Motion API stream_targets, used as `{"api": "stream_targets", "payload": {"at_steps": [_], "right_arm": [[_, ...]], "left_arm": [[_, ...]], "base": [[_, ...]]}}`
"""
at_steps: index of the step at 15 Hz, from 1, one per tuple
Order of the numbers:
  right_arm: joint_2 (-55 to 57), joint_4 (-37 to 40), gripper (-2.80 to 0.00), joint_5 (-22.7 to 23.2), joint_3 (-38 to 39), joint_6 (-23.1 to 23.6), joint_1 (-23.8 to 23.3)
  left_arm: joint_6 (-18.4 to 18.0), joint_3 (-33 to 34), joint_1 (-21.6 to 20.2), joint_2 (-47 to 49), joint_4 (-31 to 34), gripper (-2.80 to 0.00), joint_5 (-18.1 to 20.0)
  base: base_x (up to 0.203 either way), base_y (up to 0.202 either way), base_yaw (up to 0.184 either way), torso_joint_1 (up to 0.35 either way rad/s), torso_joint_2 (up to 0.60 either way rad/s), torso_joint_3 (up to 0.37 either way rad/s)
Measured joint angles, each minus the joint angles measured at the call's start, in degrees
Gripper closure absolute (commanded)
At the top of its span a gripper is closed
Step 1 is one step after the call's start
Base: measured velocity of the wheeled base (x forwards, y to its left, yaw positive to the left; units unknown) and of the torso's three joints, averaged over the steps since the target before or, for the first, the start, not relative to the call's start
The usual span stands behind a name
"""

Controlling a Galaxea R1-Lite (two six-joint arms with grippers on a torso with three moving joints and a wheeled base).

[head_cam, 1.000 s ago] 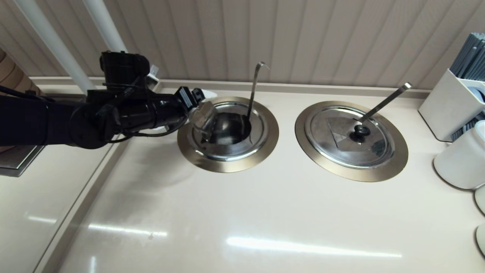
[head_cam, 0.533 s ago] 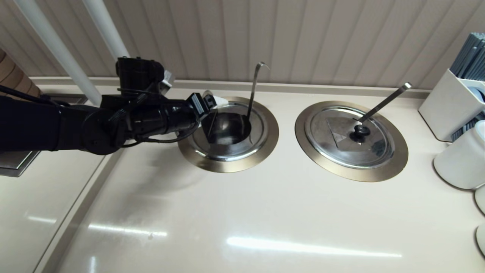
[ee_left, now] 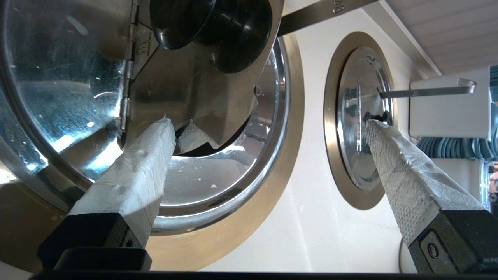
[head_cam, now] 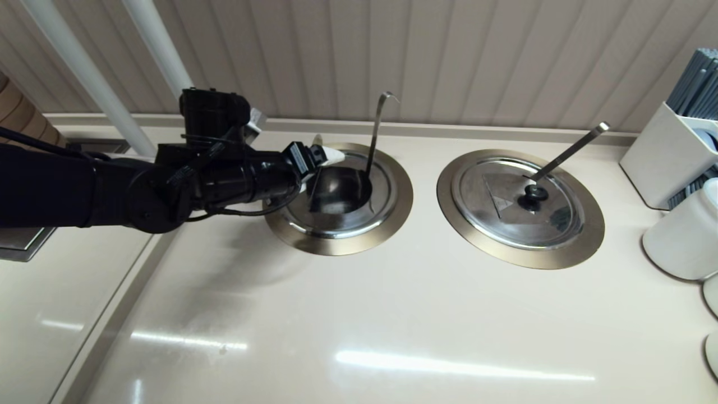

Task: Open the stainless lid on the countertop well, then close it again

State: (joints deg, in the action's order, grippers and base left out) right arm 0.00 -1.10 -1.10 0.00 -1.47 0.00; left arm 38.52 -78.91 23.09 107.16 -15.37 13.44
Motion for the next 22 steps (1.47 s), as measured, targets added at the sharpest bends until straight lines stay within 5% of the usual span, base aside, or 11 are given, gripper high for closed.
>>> {"api": "stream_targets", "payload": {"at_steps": [14,16,19,20,22], "right_arm": [[0.00,-0.02,0.00,-0.05,0.00,0.07,0.00],[0.00,-0.02,0.00,-0.03,0.00,0.05,0.00],[0.00,-0.02,0.00,-0.02,0.00,0.07,0.00],[0.00,-0.02,0.00,-0.05,0.00,0.07,0.00],[0.00,-0.02,0.00,-0.05,0.00,0.07,0.00]], "left_arm": [[-0.49,0.20,1.27,-2.04,0.07,-2.80,-0.94],[-3.28,0.28,1.24,-2.22,0.41,-2.80,-3.07],[-12.10,0.24,1.27,-2.44,2.09,-2.80,-10.24],[-16.03,0.24,1.31,-2.51,2.46,0.00,-13.34],[-21.85,1.09,1.71,-3.26,2.58,0.00,-18.06]], "base": [[0.000,0.000,0.000,0.000,0.00,0.000],[0.000,0.000,0.000,0.000,0.00,0.000],[0.000,0.000,0.000,0.000,0.00,0.000],[0.000,0.000,0.000,0.000,0.00,0.000],[0.000,0.000,0.000,0.000,0.00,0.000]]}}
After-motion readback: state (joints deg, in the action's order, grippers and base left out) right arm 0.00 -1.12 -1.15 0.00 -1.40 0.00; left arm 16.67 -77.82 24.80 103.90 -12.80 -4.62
